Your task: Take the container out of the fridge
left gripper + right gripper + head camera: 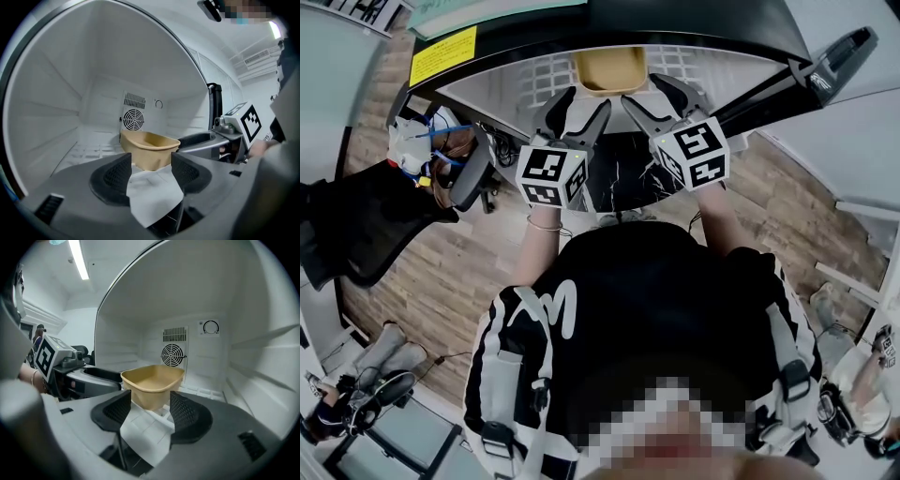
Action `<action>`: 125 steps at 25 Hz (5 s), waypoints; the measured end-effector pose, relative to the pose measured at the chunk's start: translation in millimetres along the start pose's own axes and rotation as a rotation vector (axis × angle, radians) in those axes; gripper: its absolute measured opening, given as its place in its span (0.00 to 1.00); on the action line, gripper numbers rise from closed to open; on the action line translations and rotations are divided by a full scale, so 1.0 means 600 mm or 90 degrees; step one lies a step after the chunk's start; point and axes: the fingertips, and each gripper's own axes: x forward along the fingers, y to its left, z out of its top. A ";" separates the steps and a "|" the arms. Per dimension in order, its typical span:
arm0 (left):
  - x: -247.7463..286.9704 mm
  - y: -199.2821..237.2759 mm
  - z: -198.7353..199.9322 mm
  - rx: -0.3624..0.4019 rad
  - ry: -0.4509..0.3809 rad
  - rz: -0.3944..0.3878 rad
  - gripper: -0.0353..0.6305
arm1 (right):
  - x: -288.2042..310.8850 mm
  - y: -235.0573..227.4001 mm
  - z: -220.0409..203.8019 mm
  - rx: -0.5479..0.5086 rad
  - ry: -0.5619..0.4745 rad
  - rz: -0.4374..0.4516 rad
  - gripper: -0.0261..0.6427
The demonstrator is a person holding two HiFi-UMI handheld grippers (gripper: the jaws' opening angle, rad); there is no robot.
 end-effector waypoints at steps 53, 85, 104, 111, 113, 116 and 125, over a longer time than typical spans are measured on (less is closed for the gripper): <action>0.013 -0.024 -0.006 0.061 0.046 0.035 0.42 | -0.006 0.011 0.002 0.001 -0.055 0.053 0.41; -0.086 -0.098 0.010 0.060 -0.014 0.064 0.42 | -0.101 0.083 0.016 -0.021 -0.095 0.077 0.41; -0.253 -0.199 -0.020 0.075 -0.010 0.026 0.42 | -0.236 0.229 -0.011 -0.015 -0.112 0.035 0.41; -0.323 -0.248 -0.029 0.101 -0.020 0.023 0.42 | -0.298 0.290 -0.029 -0.001 -0.121 0.031 0.41; -0.346 -0.264 -0.032 0.107 -0.026 0.020 0.42 | -0.317 0.311 -0.036 0.002 -0.124 0.030 0.41; -0.380 -0.287 -0.039 0.111 -0.030 0.015 0.42 | -0.347 0.340 -0.044 0.004 -0.127 0.025 0.41; -0.456 -0.337 -0.084 0.079 -0.018 0.007 0.42 | -0.407 0.407 -0.075 -0.011 -0.123 0.020 0.41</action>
